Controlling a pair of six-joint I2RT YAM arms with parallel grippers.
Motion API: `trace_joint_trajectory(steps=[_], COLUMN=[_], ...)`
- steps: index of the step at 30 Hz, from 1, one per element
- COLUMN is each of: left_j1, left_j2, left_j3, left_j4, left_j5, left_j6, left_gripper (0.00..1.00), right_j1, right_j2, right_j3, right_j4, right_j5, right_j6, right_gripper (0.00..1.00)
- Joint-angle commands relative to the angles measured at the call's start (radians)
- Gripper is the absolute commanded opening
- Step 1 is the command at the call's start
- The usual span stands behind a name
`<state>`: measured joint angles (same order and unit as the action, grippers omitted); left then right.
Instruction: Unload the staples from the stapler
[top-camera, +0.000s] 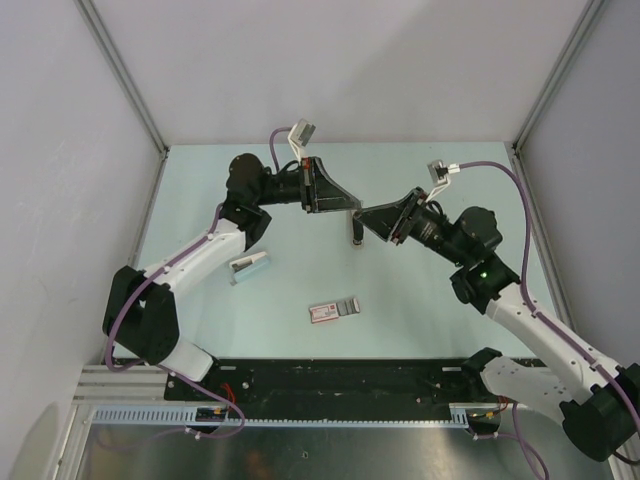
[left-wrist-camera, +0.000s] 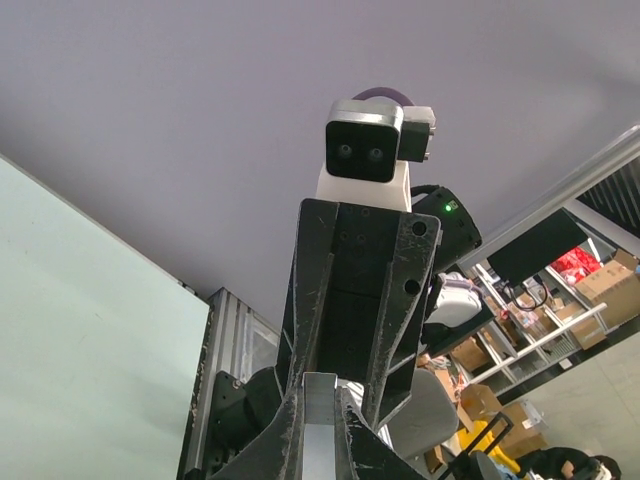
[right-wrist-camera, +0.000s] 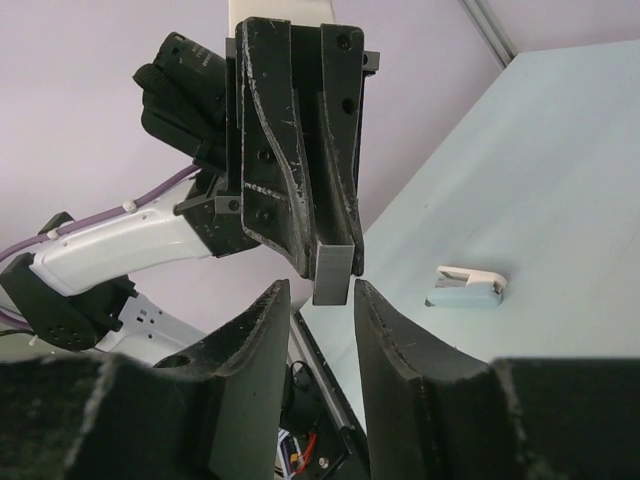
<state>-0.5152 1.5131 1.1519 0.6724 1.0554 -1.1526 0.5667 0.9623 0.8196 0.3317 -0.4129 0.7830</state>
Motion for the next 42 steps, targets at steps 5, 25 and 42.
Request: trace_joint_trajectory(steps=[5, 25, 42], left_j1=[-0.008, 0.063, 0.088], left_j2=[-0.020, -0.011, -0.092], left_j3=[0.000, 0.046, -0.073], left_j4=[0.042, -0.043, -0.893], left_j5=[0.025, 0.072, -0.602], left_j6=[-0.012, 0.083, 1.361], left_gripper=[0.00, 0.62, 0.61], right_j1=[-0.006, -0.006, 0.380], right_j2=[0.018, -0.049, 0.131], right_j3=[0.024, 0.024, 0.024], right_j4=[0.084, -0.207, -0.771], right_j5=[-0.012, 0.044, 0.557], right_j6=[0.019, -0.090, -0.120], right_gripper=[0.30, 0.00, 0.00])
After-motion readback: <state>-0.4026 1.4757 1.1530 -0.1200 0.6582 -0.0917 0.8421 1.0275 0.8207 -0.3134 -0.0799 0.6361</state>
